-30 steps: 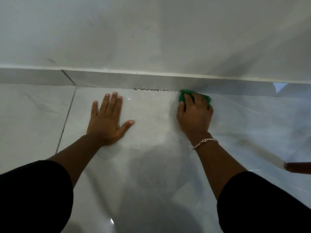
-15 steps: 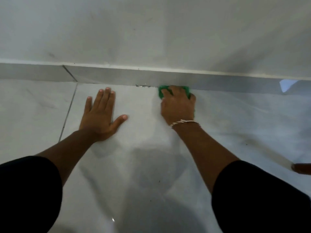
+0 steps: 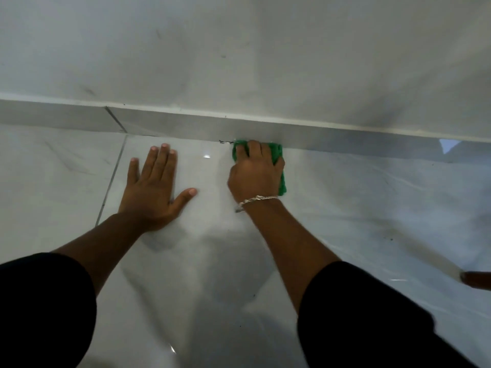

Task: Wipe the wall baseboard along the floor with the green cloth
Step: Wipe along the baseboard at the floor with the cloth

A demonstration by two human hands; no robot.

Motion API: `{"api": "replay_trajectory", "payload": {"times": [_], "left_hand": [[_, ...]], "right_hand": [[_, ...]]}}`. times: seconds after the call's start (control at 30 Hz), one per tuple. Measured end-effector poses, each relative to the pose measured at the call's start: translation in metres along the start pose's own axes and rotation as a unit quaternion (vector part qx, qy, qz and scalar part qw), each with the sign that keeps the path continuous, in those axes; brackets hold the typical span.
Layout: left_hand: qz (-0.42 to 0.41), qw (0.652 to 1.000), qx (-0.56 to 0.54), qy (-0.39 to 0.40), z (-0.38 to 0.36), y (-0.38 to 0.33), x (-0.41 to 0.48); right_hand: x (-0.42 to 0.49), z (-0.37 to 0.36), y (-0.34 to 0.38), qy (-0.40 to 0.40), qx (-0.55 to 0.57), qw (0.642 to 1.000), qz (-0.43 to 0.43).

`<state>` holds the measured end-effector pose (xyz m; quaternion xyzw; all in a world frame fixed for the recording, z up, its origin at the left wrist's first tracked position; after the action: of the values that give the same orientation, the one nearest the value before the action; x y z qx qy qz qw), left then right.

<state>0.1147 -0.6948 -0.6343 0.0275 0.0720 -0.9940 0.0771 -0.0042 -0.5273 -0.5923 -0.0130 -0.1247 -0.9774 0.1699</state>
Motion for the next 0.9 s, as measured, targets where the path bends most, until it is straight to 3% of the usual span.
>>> {"api": "replay_trajectory", "payload": {"times": [0.07, 0.2, 0.37, 0.53, 0.63, 0.77, 0.9], "left_hand": [[-0.001, 1.0, -0.004, 0.001, 0.001, -0.001, 0.0], [0.005, 1.0, -0.007, 0.002, 0.003, -0.001, -0.001], [0.005, 1.0, 0.0, 0.008, 0.002, 0.0, 0.001], [0.011, 1.0, 0.014, 0.013, 0.002, 0.0, 0.003], [0.014, 1.0, 0.021, 0.014, 0.001, 0.001, 0.004], [0.012, 1.0, -0.003, 0.024, 0.005, 0.002, 0.002], [0.017, 0.999, -0.013, 0.024, 0.008, 0.017, -0.01]], "right_hand": [[0.004, 0.01, -0.028, -0.018, -0.012, 0.999, 0.027], [0.01, 0.027, -0.111, -0.056, -0.035, 0.995, -0.07], [0.004, 0.017, -0.087, -0.063, -0.034, 0.978, -0.195], [-0.003, -0.013, 0.034, -0.018, -0.012, 0.998, -0.059], [-0.004, -0.021, 0.067, -0.008, -0.018, 0.999, -0.025], [-0.003, -0.005, 0.032, -0.023, -0.044, 0.998, 0.048], [0.0, 0.014, -0.047, -0.076, -0.091, 0.993, -0.023]]}}
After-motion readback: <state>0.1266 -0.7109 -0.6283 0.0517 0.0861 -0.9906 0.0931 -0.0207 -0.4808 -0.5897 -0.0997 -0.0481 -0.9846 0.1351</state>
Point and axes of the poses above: each hand's wrist, its own x-axis towards the middle knuckle, its own z-axis out of the back of the hand, y = z × x, the point moved 7 cm from there along x, towards the middle knuckle, and after that the axes turned 8 degrees about -z, right-handed, at the moved point
